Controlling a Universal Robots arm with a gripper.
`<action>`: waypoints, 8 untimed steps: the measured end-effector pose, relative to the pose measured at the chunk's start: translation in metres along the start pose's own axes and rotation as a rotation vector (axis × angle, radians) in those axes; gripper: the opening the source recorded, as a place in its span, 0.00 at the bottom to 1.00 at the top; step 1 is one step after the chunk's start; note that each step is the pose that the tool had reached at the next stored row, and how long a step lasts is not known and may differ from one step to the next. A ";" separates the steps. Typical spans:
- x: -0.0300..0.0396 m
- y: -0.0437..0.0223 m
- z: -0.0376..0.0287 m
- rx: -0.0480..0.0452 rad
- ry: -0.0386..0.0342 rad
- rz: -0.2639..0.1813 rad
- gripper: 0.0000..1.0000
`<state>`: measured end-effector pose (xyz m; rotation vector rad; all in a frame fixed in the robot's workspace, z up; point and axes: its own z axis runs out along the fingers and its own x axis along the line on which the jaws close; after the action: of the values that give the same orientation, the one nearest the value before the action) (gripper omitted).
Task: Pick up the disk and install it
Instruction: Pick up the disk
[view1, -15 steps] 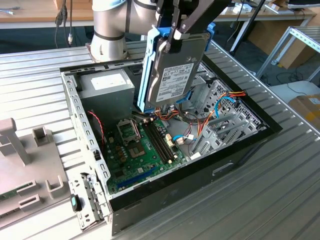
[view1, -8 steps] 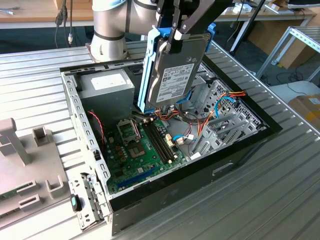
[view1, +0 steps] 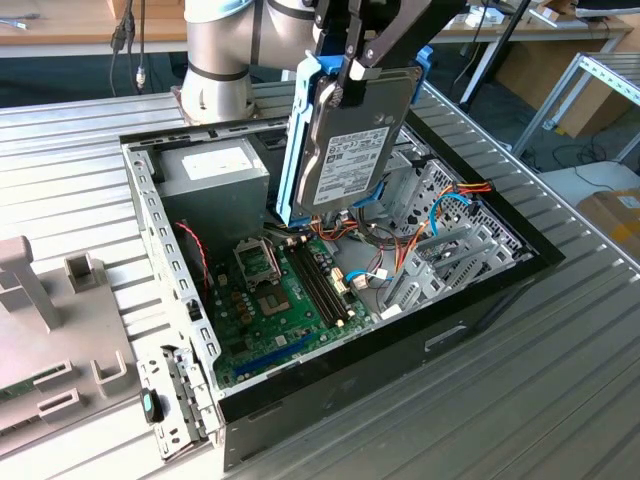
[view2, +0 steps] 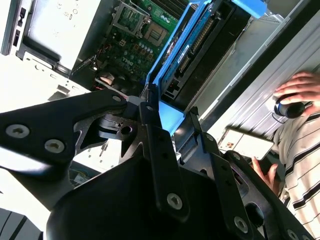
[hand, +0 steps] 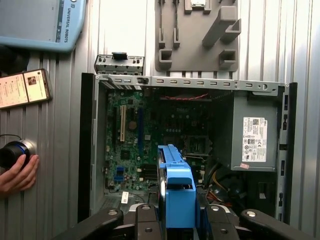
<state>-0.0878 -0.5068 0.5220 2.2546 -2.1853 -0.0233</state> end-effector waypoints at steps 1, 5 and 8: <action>0.0001 -0.0041 0.0000 0.0001 -0.0001 0.000 0.36; 0.0005 -0.0142 -0.0001 0.0000 -0.0001 0.000 0.36; 0.0007 -0.0213 -0.0001 0.0001 -0.0001 0.000 0.36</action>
<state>-0.0666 -0.5068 0.5219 2.2546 -2.1854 -0.0234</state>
